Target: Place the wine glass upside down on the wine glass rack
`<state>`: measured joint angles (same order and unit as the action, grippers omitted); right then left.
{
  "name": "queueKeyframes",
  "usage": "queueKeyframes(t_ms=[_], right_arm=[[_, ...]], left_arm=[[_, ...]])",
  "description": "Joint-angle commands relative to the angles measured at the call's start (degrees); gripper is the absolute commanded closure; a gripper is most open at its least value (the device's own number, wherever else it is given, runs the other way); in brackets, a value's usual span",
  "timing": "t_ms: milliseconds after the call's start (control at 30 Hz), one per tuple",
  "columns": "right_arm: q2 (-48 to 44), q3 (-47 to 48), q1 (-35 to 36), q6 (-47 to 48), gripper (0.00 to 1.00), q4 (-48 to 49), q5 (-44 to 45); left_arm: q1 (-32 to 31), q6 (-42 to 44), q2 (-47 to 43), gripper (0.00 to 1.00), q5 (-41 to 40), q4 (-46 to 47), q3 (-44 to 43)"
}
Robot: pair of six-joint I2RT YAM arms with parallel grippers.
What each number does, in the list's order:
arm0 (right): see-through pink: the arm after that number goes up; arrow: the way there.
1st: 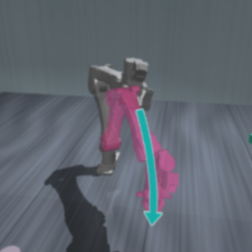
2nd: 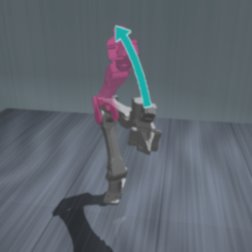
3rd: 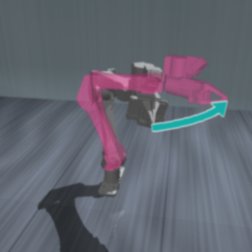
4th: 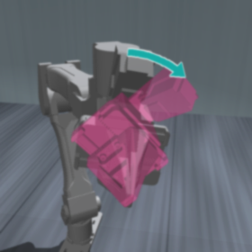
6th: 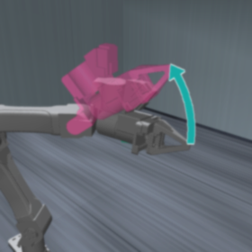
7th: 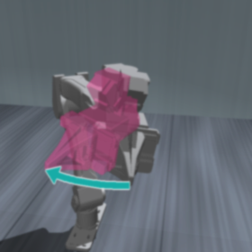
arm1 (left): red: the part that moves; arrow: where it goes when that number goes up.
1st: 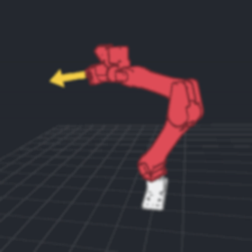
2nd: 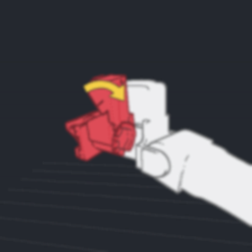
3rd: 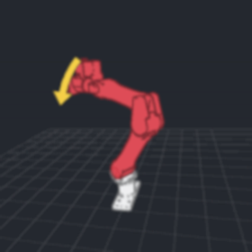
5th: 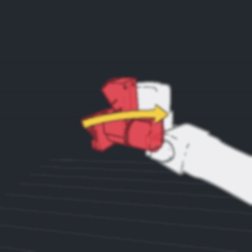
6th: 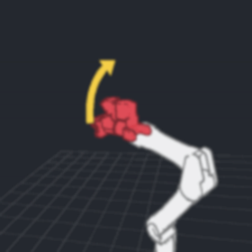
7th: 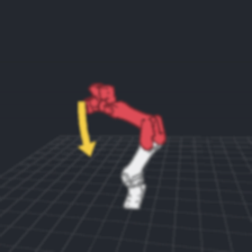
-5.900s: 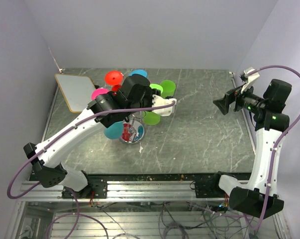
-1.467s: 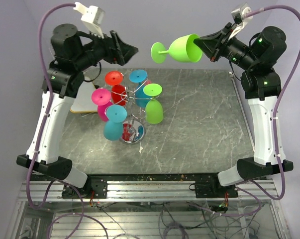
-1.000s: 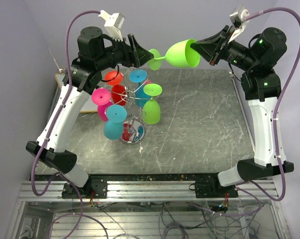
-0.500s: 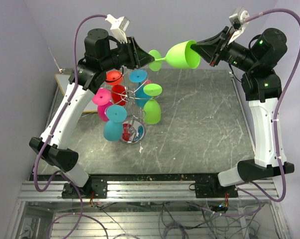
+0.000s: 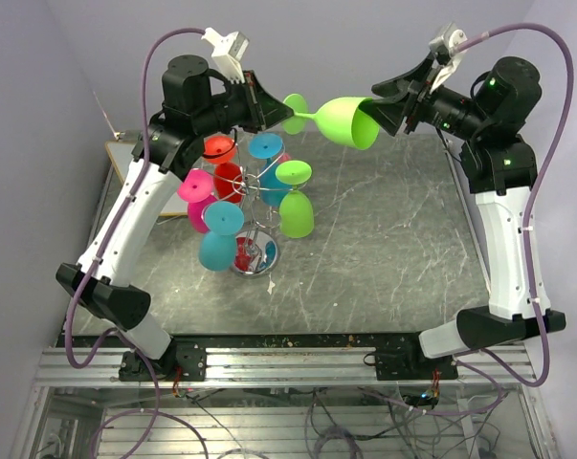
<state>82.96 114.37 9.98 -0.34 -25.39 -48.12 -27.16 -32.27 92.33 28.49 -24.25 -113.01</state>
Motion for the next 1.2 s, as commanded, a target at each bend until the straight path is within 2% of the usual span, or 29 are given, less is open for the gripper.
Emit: queueKeyframes(t_ms=[0,67,133,300,433,567,933,1167], right_arm=[[-2.31,0.3,-0.26,6.29,0.44,-4.28,0.98],[-2.91,1.21,-0.74,8.41,0.31,-6.59,1.09],[-3.64,2.26,-1.52,9.98,0.24,-8.39,0.67],[-5.89,4.15,-5.1,13.89,0.19,-13.03,-1.24],[-7.45,5.25,-7.3,16.7,0.18,-16.06,0.86],[-8.51,3.53,-9.33,17.38,0.18,-16.36,3.1],[-11.53,-7.44,-16.17,16.66,0.17,-13.18,5.16],[-12.14,-11.67,-19.01,15.24,0.15,-11.08,4.17]], left_arm=[[0.51,5.27,-3.71,0.93,-1.6,-1.5,-3.25],[1.44,6.93,-4.71,0.93,-3.26,-2.51,-3.43],[2.04,9.34,-5.67,0.93,-5.04,-3.54,-3.77],[2.11,17.68,-7.87,0.93,-9.7,-6.28,-5.97],[1.03,27.96,-9.03,0.93,-10.88,-9.67,-8.54],[-4.82,42.75,-10.6,0.93,-14.68,-14.35,-9.14],[-21.91,70.32,-12.77,0.93,-33.56,-21.52,-4.38],[-29.82,76.15,-14.29,0.93,-38.03,-21.96,1.35]])
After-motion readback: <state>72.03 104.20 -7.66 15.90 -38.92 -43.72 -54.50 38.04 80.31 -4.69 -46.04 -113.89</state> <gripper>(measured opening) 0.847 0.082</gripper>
